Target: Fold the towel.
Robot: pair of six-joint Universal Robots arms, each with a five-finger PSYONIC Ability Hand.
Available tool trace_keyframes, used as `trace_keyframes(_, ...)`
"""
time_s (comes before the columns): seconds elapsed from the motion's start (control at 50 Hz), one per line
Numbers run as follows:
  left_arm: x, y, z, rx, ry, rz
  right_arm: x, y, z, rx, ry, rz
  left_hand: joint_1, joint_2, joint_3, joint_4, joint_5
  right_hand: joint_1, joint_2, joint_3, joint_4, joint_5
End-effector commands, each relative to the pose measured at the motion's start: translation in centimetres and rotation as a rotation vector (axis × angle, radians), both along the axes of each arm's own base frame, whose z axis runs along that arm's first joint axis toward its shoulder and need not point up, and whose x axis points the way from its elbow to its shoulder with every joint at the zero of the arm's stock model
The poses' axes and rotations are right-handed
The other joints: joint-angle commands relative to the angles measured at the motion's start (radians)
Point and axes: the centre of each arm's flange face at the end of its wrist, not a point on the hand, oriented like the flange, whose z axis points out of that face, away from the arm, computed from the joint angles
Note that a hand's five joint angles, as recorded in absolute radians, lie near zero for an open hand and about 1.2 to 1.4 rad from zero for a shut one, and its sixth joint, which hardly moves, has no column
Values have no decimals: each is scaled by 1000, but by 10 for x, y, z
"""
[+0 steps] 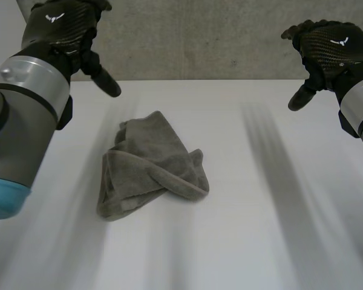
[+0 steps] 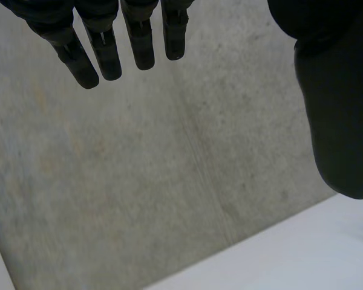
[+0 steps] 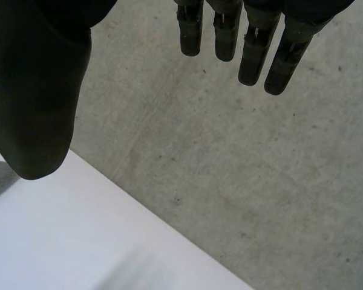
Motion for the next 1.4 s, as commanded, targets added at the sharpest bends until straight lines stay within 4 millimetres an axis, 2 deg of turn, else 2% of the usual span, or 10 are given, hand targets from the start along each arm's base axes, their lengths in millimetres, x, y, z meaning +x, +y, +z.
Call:
trace_keyframes(0.02, 19, -11, -18, 149, -43, 34, -2, -4, -3, 65, -7, -5, -43, -30, -20, -35, -184, -51, -76, -68, -78, -52)
trace_keyframes(0.48, 31, -14, -35, 210, -85, 48, 3, -5, -16, 126, -13, 13, 21, 35, 45, 29, -119, -51, -76, -68, -78, -52)
trace_keyframes(0.54, 31, -16, -44, 231, -119, 7, 12, 0, -29, 169, 3, 50, 21, 35, 45, 29, -119, -51, -76, -68, -78, -52)
trace_keyframes(0.66, 41, -21, -79, 278, -298, -86, 57, 36, -88, 395, 21, 274, 21, 35, 45, 29, -119, -51, -76, -68, -78, -52)
trace_keyframes(0.88, 46, -30, -139, 252, -551, -114, 100, 51, -152, 571, 2, 411, 24, 38, 48, 32, -117, -50, -75, -67, -76, -51)
trace_keyframes(0.98, 39, -34, -169, 285, -581, -144, 118, 52, -184, 610, -5, 440, 89, 102, 112, 96, -52, 70, 45, 53, 43, 69)
trace_keyframes(1.14, 28, -38, -191, 282, -586, -170, 129, 39, -210, 596, -4, 396, 326, 339, 349, 334, 185, 351, 327, 334, 325, 351)
trace_keyframes(1.26, 19, -36, -199, 282, -590, -200, 130, 33, -211, 559, -7, 354, 691, 704, 714, 698, 550, 646, 621, 629, 619, 645)
trace_keyframes(1.3, 13, -34, -203, 278, -592, -226, 131, 29, -208, 533, -16, 337, 919, 932, 942, 926, 778, 888, 864, 871, 862, 887)
trace_keyframes(1.4, 3, -37, -192, 205, -571, -245, 131, 22, -202, 499, -31, 321, 1122, 1135, 1145, 1130, 981, 1169, 1144, 1152, 1143, 1168)
